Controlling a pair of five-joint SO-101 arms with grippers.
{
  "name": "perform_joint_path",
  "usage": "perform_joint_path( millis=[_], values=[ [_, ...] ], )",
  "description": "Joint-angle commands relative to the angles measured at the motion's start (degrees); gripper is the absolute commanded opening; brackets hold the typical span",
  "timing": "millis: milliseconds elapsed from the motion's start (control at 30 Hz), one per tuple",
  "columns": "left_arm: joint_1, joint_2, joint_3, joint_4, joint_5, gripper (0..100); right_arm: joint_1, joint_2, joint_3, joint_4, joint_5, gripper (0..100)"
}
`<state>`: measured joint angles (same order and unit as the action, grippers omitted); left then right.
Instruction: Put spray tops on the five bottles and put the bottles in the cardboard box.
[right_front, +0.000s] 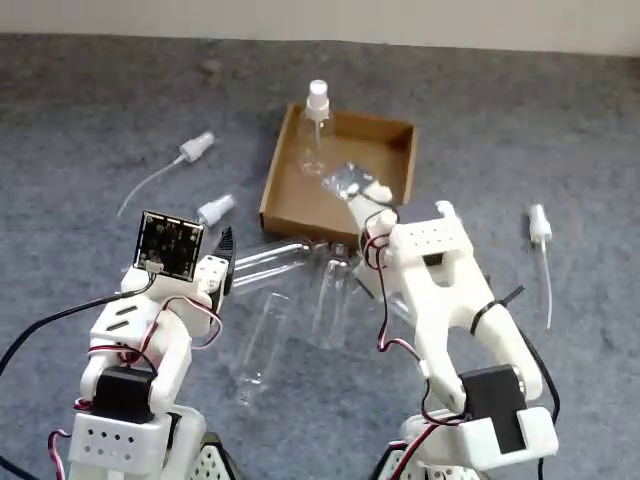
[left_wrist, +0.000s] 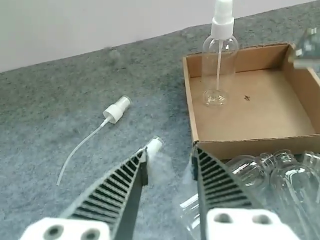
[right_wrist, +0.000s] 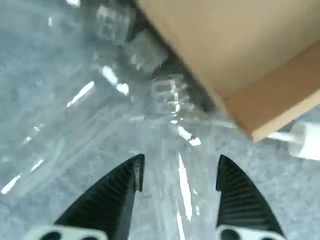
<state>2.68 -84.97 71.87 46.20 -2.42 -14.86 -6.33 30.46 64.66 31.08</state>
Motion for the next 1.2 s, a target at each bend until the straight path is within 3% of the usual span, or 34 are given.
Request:
perform_joint_path(
  millis=[0,267,467,667,800,1167],
  values=[
    [-0.8,0.0,-2.0,0.0,-0.6,11,3.2,-0.9,1.3,0.8,0.8,17.6],
    [-3.6,2.9,-5.2,0.4,-0.7,11,12.0,-1.0,1.3,1.2,0.8,17.6],
    [-9.9,28.4,-21.3,7.4,-10.3,11,16.0,-1.0,1.8,1.0,1.0,17.6],
    [-15.6,61.6,-50.0,13.7,-17.8,12,20.2,-1.0,1.7,0.8,2.5,17.6],
    [-15.5,82.7,-73.6,17.4,-18.7,20,20.3,-1.0,1.8,0.7,2.5,17.6],
    [-14.5,132.9,-128.0,18.2,-27.4,21,20.1,-0.9,1.7,0.7,2.5,17.6]
  ],
)
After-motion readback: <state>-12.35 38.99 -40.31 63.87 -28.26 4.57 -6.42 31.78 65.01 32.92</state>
